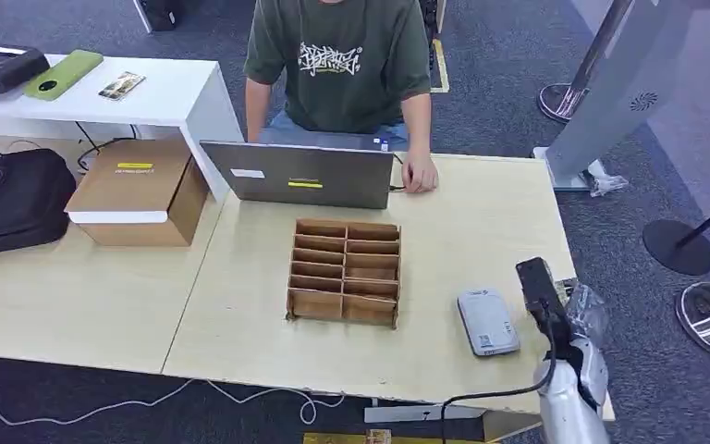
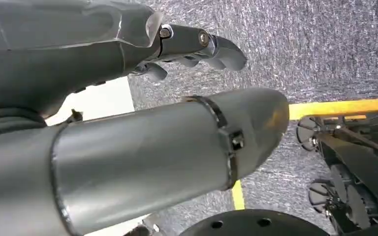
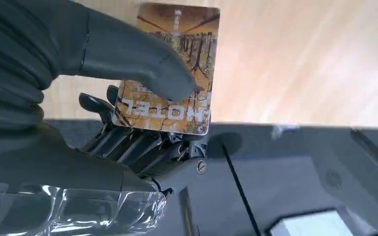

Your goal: Pass the card to the sensor for recognition and then transmit it.

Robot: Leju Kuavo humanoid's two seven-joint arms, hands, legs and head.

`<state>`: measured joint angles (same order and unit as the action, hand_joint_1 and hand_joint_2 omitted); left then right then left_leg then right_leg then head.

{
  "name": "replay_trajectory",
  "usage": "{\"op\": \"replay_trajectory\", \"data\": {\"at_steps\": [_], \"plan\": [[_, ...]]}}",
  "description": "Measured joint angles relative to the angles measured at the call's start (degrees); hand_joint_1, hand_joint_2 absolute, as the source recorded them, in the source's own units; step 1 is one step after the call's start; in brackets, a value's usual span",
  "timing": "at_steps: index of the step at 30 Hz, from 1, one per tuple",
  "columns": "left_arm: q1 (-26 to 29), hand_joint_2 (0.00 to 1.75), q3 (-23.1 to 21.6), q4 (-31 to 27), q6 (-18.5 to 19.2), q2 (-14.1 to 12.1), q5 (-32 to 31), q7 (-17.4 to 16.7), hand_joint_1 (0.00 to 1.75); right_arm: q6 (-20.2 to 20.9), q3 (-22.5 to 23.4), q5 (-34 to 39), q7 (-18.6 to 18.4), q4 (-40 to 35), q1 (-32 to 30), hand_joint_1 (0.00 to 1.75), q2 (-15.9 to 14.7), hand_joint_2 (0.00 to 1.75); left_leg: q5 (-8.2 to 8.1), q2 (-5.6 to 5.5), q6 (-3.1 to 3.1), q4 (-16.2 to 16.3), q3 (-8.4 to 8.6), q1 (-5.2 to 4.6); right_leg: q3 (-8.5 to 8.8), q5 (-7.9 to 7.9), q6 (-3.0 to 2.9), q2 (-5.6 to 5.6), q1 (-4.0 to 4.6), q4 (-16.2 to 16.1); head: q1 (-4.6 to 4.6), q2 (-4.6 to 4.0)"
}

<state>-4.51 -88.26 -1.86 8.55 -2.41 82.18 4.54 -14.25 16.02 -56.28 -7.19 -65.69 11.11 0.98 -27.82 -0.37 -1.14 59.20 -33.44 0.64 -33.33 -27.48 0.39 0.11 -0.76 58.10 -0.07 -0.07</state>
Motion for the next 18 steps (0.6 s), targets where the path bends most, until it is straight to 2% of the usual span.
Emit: {"op": "replay_trajectory", "data": {"at_steps": [7,12,18], "plan": [[0.0,0.00,0.0,0.0,0.3,0.5,1.3,0.3,0.00,1.0,-1.6,-1.9,0.2,-11.3,-3.4,1.75,2.4,1.75,-0.01,0.00,0.00,0.0,-0.02,0.02,-0.03,-0.03,-0.01,0.00,0.01,0.0,0.00,0.00],[0.1,0.00,0.0,0.0,0.4,0.5,1.7,0.3,0.00,1.6,-3.3,-2.2,0.2,-15.0,-5.0,1.75,3.4,1.75,-0.01,0.00,0.00,0.0,-0.02,0.02,-0.03,-0.03,-0.01,0.00,0.01,0.0,0.00,0.00],[0.1,0.00,0.0,0.0,0.5,0.5,2.2,0.3,0.00,5.0,-5.1,-1.9,-1.7,-18.1,-7.6,1.75,4.6,1.75,-0.01,-0.01,0.01,0.0,-0.02,0.01,-0.03,-0.03,-0.01,-0.01,0.01,0.0,0.00,0.00]]}}
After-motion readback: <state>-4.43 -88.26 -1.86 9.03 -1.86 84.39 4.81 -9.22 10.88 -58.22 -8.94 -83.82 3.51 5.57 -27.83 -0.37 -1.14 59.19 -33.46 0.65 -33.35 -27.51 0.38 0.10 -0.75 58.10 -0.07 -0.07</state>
